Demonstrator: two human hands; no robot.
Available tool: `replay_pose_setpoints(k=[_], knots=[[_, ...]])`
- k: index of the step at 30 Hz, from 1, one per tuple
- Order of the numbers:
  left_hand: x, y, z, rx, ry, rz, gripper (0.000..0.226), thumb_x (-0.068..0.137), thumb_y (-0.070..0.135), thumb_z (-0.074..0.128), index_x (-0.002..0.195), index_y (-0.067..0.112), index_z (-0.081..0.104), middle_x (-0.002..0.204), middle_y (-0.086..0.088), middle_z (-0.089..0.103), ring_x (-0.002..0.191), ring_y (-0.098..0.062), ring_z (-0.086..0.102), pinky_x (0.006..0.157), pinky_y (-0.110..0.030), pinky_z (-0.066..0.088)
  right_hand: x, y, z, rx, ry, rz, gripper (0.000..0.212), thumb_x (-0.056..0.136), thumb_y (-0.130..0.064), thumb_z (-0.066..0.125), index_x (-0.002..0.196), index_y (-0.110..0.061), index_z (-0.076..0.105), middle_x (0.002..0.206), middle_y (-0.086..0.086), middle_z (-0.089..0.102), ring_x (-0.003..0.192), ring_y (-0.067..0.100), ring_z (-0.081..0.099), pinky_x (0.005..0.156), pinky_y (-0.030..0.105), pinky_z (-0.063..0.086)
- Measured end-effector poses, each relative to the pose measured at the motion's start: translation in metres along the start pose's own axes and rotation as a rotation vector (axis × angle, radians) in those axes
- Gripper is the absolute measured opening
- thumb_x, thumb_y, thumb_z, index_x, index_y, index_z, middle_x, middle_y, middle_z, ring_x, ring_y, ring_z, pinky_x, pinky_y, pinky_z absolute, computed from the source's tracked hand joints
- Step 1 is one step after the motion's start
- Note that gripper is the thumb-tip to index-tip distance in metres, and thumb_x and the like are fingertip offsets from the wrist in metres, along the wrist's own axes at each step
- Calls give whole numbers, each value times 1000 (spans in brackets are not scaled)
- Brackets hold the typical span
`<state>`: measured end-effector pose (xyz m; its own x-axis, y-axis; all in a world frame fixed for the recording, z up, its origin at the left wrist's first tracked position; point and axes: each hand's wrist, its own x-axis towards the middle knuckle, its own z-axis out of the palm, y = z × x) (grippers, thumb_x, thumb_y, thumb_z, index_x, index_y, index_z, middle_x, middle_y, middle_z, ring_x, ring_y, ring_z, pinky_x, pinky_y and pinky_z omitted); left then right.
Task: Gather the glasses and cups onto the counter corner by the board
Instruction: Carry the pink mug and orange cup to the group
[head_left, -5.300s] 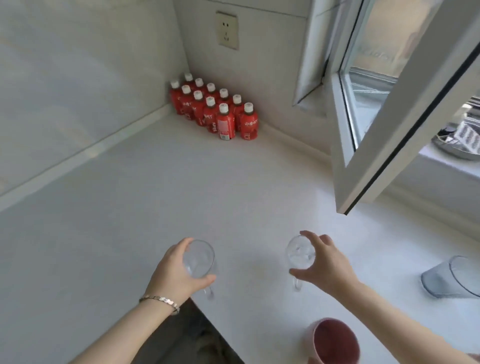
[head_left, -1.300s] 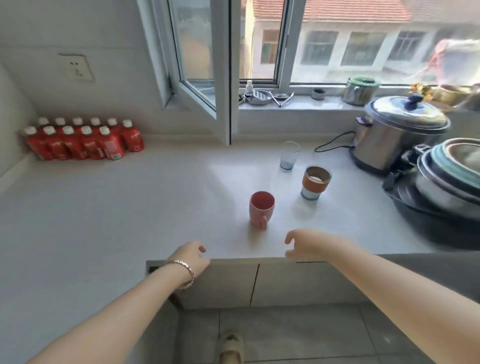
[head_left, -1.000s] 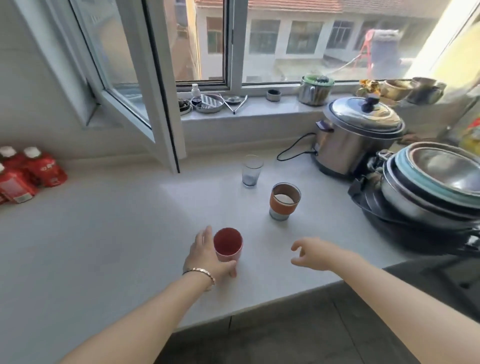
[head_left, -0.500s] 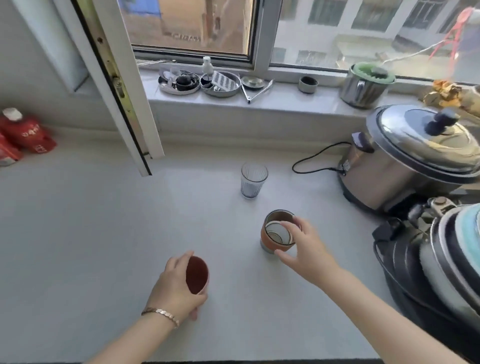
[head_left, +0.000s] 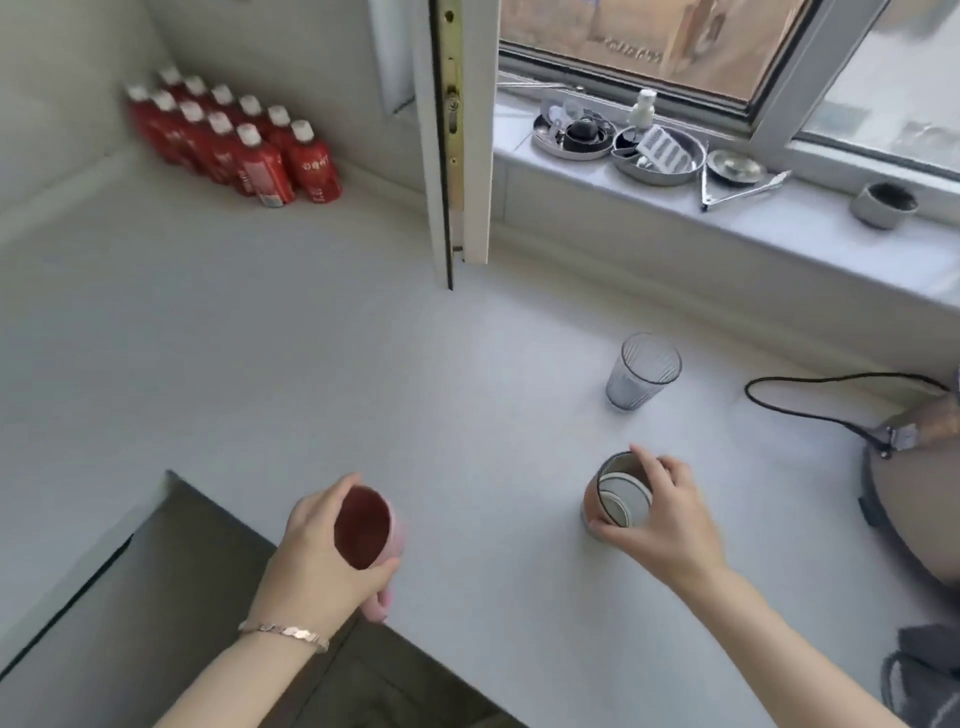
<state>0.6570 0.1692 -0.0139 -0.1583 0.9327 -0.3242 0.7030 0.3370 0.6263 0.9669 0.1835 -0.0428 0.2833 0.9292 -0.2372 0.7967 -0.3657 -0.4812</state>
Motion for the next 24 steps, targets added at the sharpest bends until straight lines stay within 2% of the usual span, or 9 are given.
replay_pose_setpoints(k=[3,5,9,12,17,21,24], knots=[[-6,0,-8,-23,1,-32,88,61,18,83,137,29,39,132,4,42,102,-3,41,92,-23,37,-6,-17,1,33,-26,-93,87,61,-41,79,137,-32,38,129,-5,42,120,19,46,89,31,45],[-28,-23,-27,-75,51,-89,87,61,17,83,136,29,39,127,8,42,102,-3,42,90,-21,35,-21,-55,12,22,-91,-243,87,59,-45,78,134,-36,38,127,-10,42,119,14,46,87,31,49],[-80,-92,-64,-185,206,-199,86,61,16,82,134,34,40,121,13,40,102,-3,44,89,-21,35,-71,-151,43,-29,-274,-520,89,62,-45,77,138,-40,31,132,-14,37,124,10,40,91,26,46],[-123,-150,-96,-248,322,-269,85,60,16,82,133,34,42,122,10,46,107,-8,49,92,-23,39,-121,-214,79,-58,-336,-689,88,63,-48,75,139,-40,30,134,-14,36,124,11,40,92,23,44],[-205,-249,-160,-244,470,-352,84,61,21,83,133,35,43,115,12,43,102,-4,46,91,-19,36,-219,-305,144,-92,-453,-914,96,59,-47,78,141,-39,29,137,-9,36,127,15,42,98,32,47],[-265,-328,-209,-220,532,-444,84,57,29,80,132,38,43,122,13,48,99,-6,54,93,-28,48,-293,-367,192,-119,-526,-1027,96,59,-48,77,141,-38,28,136,-9,38,124,17,45,96,31,48],[-301,-375,-243,-224,581,-519,85,53,30,79,130,38,44,126,9,50,106,-13,59,93,-36,52,-337,-407,225,-172,-579,-1110,95,61,-48,77,141,-37,28,135,-8,37,120,18,49,95,30,48]])
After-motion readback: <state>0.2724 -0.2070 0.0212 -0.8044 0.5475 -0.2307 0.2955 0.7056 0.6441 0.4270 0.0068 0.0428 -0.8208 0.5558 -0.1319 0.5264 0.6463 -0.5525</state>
